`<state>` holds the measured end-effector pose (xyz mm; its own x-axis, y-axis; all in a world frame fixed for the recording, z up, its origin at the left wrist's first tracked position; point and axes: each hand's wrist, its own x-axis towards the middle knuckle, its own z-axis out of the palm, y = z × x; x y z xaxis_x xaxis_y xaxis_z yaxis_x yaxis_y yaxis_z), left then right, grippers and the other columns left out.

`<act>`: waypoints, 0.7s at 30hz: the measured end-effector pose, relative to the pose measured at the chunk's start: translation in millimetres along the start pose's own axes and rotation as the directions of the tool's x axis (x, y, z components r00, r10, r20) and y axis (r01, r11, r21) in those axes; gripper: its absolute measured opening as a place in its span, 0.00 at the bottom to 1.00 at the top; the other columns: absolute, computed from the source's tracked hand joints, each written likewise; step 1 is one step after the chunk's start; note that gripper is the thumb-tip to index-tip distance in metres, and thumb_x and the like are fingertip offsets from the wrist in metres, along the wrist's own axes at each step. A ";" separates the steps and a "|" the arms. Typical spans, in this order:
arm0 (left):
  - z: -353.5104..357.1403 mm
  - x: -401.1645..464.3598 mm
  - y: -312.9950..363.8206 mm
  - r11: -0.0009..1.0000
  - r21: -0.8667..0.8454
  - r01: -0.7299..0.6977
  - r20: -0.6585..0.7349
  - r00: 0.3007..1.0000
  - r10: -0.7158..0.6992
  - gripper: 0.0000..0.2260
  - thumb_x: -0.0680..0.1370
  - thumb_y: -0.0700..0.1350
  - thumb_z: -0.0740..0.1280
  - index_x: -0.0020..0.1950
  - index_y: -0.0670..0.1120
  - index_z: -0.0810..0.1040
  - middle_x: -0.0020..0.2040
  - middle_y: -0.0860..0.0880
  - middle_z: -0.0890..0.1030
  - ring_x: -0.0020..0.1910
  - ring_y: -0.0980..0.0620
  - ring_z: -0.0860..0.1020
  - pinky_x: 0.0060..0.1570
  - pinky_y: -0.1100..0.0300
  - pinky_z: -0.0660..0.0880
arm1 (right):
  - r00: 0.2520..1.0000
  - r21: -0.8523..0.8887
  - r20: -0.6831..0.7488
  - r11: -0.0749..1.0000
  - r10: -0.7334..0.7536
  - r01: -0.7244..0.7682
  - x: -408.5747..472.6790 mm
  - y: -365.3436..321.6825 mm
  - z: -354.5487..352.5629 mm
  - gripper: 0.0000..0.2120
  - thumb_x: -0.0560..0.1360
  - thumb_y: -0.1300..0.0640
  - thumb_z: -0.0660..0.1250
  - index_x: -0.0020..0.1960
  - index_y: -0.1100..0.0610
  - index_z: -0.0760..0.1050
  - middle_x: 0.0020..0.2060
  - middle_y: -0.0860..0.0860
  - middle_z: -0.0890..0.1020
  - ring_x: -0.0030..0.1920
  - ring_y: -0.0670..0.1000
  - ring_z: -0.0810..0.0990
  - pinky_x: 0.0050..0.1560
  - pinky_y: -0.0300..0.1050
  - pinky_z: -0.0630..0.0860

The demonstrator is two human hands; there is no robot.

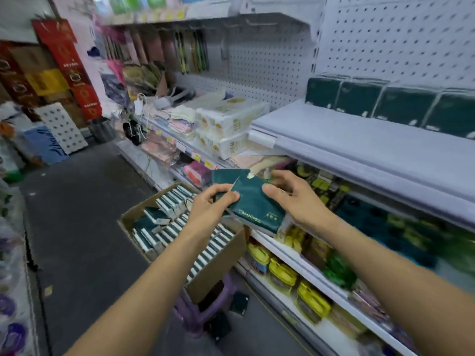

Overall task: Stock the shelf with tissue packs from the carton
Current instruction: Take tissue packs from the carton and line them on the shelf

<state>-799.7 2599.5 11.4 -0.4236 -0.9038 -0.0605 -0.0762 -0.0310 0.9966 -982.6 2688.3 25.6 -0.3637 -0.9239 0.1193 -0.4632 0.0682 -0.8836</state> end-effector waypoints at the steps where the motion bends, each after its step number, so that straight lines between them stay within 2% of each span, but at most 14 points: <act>1: 15.2 -2.6 8.1 1.000 0.012 -0.027 0.044 0.999 0.027 0.04 0.74 0.46 0.74 0.48 0.51 0.84 0.50 0.48 0.85 0.51 0.48 0.84 0.57 0.42 0.79 | 0.999 -0.010 0.047 1.000 0.014 -0.013 -6.9 -9.1 -19.0 0.22 0.75 0.45 0.70 0.65 0.51 0.73 0.59 0.48 0.79 0.56 0.44 0.79 0.57 0.43 0.78; 3: 48.0 -10.1 24.9 0.996 0.041 -0.079 0.119 0.990 0.074 0.04 0.75 0.44 0.74 0.49 0.51 0.84 0.50 0.48 0.85 0.50 0.48 0.84 0.56 0.47 0.80 | 0.993 0.002 0.116 0.999 0.035 -0.036 -24.0 -21.4 -55.6 0.15 0.73 0.51 0.74 0.58 0.51 0.77 0.52 0.47 0.82 0.47 0.41 0.82 0.46 0.35 0.80; 5: 83.6 -18.4 41.1 0.988 0.059 -0.142 0.162 0.978 0.131 0.03 0.75 0.45 0.74 0.47 0.52 0.85 0.52 0.46 0.84 0.51 0.47 0.83 0.54 0.50 0.80 | 0.993 0.024 0.094 0.997 0.070 -0.073 -44.4 -24.3 -92.6 0.13 0.72 0.52 0.75 0.55 0.51 0.78 0.48 0.45 0.84 0.42 0.41 0.84 0.40 0.32 0.78; 6: 102.6 -23.3 48.9 0.984 0.061 -0.168 0.176 0.972 0.156 0.02 0.75 0.47 0.74 0.46 0.52 0.85 0.53 0.46 0.84 0.52 0.48 0.83 0.53 0.52 0.80 | 0.994 0.038 0.059 0.994 0.097 -0.099 -54.8 -22.8 -110.9 0.13 0.72 0.51 0.75 0.54 0.51 0.79 0.46 0.46 0.85 0.41 0.41 0.84 0.40 0.33 0.79; 8: 143.0 -36.3 65.0 0.981 0.022 -0.193 0.214 0.959 0.184 0.05 0.78 0.50 0.71 0.48 0.50 0.85 0.52 0.47 0.84 0.52 0.50 0.82 0.51 0.58 0.79 | 0.986 0.090 -0.030 0.982 0.166 -0.163 -76.2 -15.9 -148.4 0.13 0.71 0.50 0.76 0.52 0.53 0.81 0.45 0.51 0.86 0.43 0.48 0.85 0.45 0.42 0.81; 11: 208.7 -61.1 87.9 0.980 0.002 -0.197 0.245 0.951 0.191 0.12 0.81 0.54 0.64 0.51 0.49 0.83 0.48 0.50 0.85 0.48 0.52 0.81 0.50 0.58 0.76 | 0.953 0.247 -0.176 0.948 0.247 -0.200 -114.3 -2.2 -210.2 0.14 0.71 0.52 0.75 0.52 0.58 0.80 0.46 0.56 0.86 0.45 0.57 0.85 0.49 0.52 0.82; 14: 270.1 -89.0 94.6 0.962 -0.024 -0.271 0.260 0.928 0.267 0.06 0.80 0.51 0.68 0.49 0.50 0.81 0.47 0.55 0.82 0.49 0.55 0.79 0.47 0.59 0.74 | 0.902 0.412 -0.326 0.901 0.282 -0.133 -157.8 13.9 -268.5 0.10 0.74 0.57 0.72 0.53 0.59 0.77 0.49 0.57 0.84 0.43 0.53 0.85 0.43 0.48 0.82; 16: 310.0 -102.1 89.5 0.943 -0.039 -0.331 0.310 0.893 0.327 0.01 0.78 0.46 0.70 0.48 0.53 0.81 0.52 0.55 0.82 0.53 0.55 0.79 0.50 0.60 0.75 | 0.859 0.470 -0.408 0.878 0.309 -0.093 -183.6 32.9 -301.8 0.13 0.73 0.58 0.71 0.55 0.60 0.76 0.51 0.58 0.84 0.44 0.52 0.84 0.43 0.47 0.81; 18: 348.2 -110.9 85.9 0.933 -0.058 -0.355 0.354 0.866 0.352 0.07 0.78 0.42 0.71 0.48 0.56 0.81 0.56 0.53 0.81 0.55 0.55 0.78 0.52 0.60 0.76 | 0.831 0.484 -0.449 0.871 0.329 -0.084 -206.1 51.5 -330.3 0.14 0.73 0.59 0.71 0.57 0.60 0.75 0.52 0.57 0.84 0.47 0.52 0.84 0.46 0.49 0.82; 21: 399.4 -116.0 86.2 0.930 -0.054 -0.363 0.416 0.839 0.351 0.12 0.78 0.40 0.69 0.49 0.59 0.83 0.58 0.54 0.81 0.58 0.55 0.78 0.59 0.54 0.76 | 0.783 0.485 -0.515 0.872 0.348 -0.069 -233.7 67.3 -370.2 0.12 0.74 0.60 0.70 0.57 0.55 0.74 0.51 0.53 0.83 0.46 0.50 0.84 0.46 0.51 0.82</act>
<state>-1117.6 2872.1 82.0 -0.7573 -0.5919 0.2759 0.1312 0.2760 0.9522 -1228.0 3048.2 105.9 -0.8626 -0.5055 0.0188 0.0129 -0.0592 -0.9982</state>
